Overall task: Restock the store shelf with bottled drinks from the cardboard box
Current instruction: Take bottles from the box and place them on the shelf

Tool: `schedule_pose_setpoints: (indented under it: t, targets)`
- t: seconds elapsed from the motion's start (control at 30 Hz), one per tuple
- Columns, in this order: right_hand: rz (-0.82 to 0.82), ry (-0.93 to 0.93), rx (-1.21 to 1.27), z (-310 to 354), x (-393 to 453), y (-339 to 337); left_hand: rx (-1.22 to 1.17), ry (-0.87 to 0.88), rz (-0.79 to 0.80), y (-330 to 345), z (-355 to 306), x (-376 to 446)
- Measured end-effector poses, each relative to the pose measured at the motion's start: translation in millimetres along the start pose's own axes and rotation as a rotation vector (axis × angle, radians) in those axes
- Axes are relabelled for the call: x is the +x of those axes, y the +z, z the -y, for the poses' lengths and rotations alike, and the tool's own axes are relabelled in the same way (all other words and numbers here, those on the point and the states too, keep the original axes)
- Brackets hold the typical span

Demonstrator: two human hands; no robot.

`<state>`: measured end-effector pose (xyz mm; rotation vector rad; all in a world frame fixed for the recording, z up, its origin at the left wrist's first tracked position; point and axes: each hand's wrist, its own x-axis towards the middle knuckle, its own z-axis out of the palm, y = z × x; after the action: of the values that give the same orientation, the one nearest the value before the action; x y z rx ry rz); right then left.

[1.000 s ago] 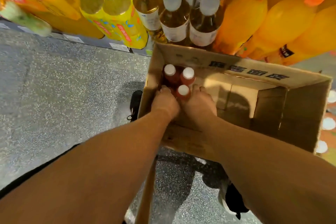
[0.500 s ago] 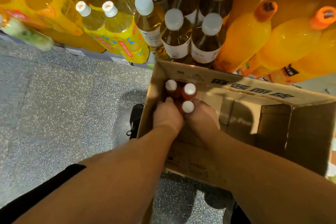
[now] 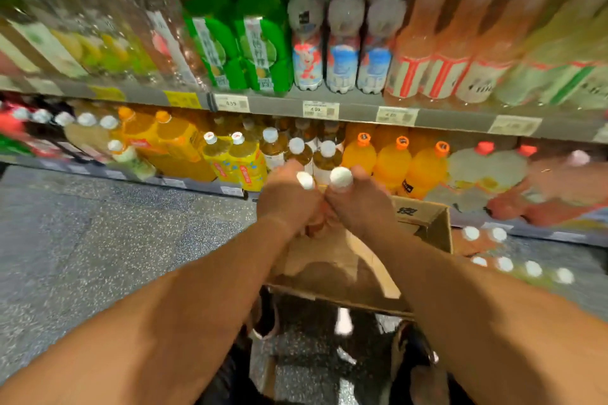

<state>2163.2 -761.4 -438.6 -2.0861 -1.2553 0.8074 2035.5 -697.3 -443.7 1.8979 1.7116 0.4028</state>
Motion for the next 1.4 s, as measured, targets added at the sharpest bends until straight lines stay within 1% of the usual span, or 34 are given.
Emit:
schedule_pose_setpoints:
  t: [0.07,0.13,0.3,0.4,0.53,0.6,0.7,0.9,1.03,1.17,1.3,1.4]
  targets:
    - [-0.106,-0.063,-0.007,25.1,-16.7,-29.2,-0.113,0.04,-0.081,-38.9,-26.6,-17.3]
    - [-0.236,-0.14,-0.023,52.6,-34.5,-58.6,-0.279,0.098,-0.146,-77.5,-52.1,-34.0]
    - [-0.423,-0.296,-0.01,129.4,-72.0,-137.9,-0.489,0.277,-0.244,-168.7,-113.1,-60.7]
    - [-0.495,-0.387,0.002,179.6,-92.8,-191.8,-0.56,0.406,-0.259,-231.4,-158.7,-79.7]
    - [-0.59,-0.5,0.016,241.2,-116.2,-256.5,-0.632,0.587,-0.225,-307.4,-211.5,-99.0]
    - [-0.632,-0.554,0.01,266.5,-123.9,-283.0,-0.653,0.651,-0.208,-338.2,-234.4,-102.3]
    - [-0.671,-0.599,0.001,301.0,-130.6,-316.0,-0.67,0.712,-0.236,-377.9,-265.3,-104.3]
    - [-0.724,-0.721,-0.042,360.5,-117.6,-364.4,-0.667,0.851,-0.301,-443.7,-310.7,-85.8]
    - [-0.766,-0.774,-0.086,395.7,-94.6,-390.4,-0.667,0.915,-0.418,-470.0,-332.7,-48.8]
    - [-0.816,-0.757,-0.108,425.2,-53.3,-403.1,-0.662,0.926,-0.523,-486.1,-358.3,-4.0]
    - [-0.794,-0.73,-0.134,445.1,-4.9,-408.3,-0.603,0.866,-0.544,-492.3,-376.7,44.7]
    - [-0.765,-0.667,-0.121,453.3,33.2,-409.6,-0.534,0.818,-0.563,-491.8,-388.2,79.9]
